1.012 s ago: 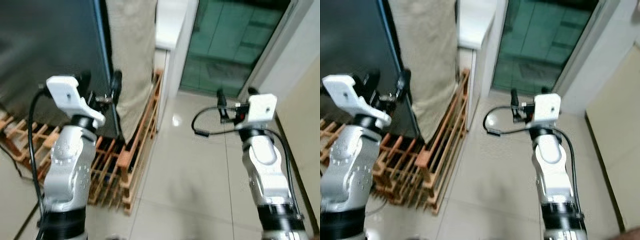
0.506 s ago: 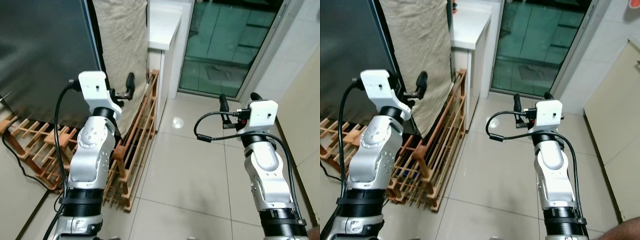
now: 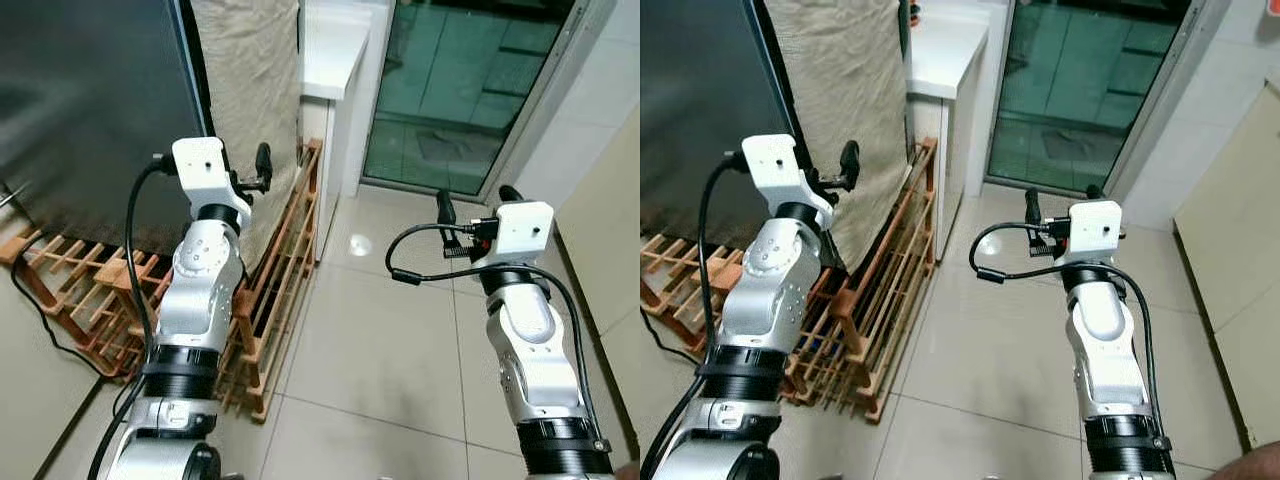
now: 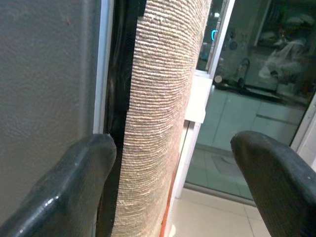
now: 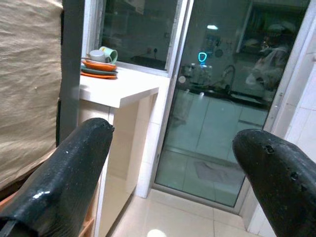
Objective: Restocking fridge
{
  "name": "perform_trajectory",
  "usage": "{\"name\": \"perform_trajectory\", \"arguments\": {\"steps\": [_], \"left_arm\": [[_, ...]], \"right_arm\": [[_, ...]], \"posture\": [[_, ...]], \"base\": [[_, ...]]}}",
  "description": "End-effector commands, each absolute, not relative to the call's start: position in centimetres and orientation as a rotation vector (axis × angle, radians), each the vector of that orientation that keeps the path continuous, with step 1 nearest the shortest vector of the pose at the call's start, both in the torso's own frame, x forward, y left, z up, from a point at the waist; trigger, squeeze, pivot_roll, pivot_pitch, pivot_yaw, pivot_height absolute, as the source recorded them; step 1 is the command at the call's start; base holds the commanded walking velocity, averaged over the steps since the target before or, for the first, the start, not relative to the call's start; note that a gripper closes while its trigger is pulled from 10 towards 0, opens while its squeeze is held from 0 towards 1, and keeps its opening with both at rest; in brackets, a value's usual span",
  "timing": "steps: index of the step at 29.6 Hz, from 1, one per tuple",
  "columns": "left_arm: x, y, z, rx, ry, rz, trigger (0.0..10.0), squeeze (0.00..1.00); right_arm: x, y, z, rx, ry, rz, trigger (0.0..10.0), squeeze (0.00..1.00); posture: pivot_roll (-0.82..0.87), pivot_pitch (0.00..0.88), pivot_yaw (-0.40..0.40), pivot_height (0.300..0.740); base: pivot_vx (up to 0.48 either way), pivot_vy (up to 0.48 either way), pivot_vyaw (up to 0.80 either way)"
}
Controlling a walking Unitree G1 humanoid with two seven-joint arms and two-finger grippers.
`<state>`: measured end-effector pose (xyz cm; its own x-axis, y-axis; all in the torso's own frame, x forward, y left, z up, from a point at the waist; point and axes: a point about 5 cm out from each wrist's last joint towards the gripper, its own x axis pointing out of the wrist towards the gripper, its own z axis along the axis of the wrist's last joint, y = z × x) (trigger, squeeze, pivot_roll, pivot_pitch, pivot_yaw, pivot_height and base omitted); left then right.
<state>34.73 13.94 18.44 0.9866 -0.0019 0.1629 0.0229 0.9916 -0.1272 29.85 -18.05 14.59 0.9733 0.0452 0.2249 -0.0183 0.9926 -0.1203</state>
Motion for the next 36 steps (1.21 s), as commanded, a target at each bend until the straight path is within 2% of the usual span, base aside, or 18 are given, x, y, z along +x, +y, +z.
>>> {"name": "perform_trajectory", "arguments": {"steps": [1,7,9,14,27,32,36], "left_arm": [[35.1,13.8,18.4,-0.128,-0.148,-0.001,10.0,0.0],[35.9,13.5,18.4,-0.147,-0.138,0.006,10.0,0.0],[36.2,12.7,18.7,-0.242,-0.129,-0.035,10.0,0.0],[36.2,11.4,19.8,-0.257,-0.167,-0.108,10.0,0.0],[37.1,12.1,20.4,-0.224,-0.181,0.022,10.0,0.0],[37.1,11.4,20.3,-0.224,-0.173,-0.013,10.0,0.0],[36.8,9.5,20.5,-0.244,-0.177,-0.139,10.0,0.0]], "right_arm": [[29.6,-18.4,14.8,-0.122,-0.236,0.014,10.0,0.0],[29.6,-18.3,14.8,-0.124,-0.233,0.015,10.0,0.0],[29.6,-18.4,14.8,-0.126,-0.233,0.013,10.0,0.0],[29.5,-18.5,14.8,-0.126,-0.233,0.01,10.0,0.0],[29.6,-18.5,14.7,-0.129,-0.228,0.003,10.0,0.0],[29.5,-18.4,14.7,-0.129,-0.225,0.001,10.0,0.0],[29.6,-18.4,14.6,-0.127,-0.223,0.002,10.0,0.0]], "posture": [[-0.14,0.0,-0.008,0.74],[-0.16,0.0,-0.009,0.74],[-0.16,0.0,-0.009,0.74],[-0.16,0.0,-0.011,0.74],[-0.16,0.0,-0.006,0.74],[-0.16,0.0,-0.007,0.74],[-0.16,0.0,-0.007,0.74]], "base": [[0.0,0.0,0.0],[0.0,0.0,0.0],[0.0,0.0,0.0],[0.0,0.0,0.0],[0.0,0.0,0.0],[0.0,0.0,0.0],[0.0,0.0,0.0]]}}
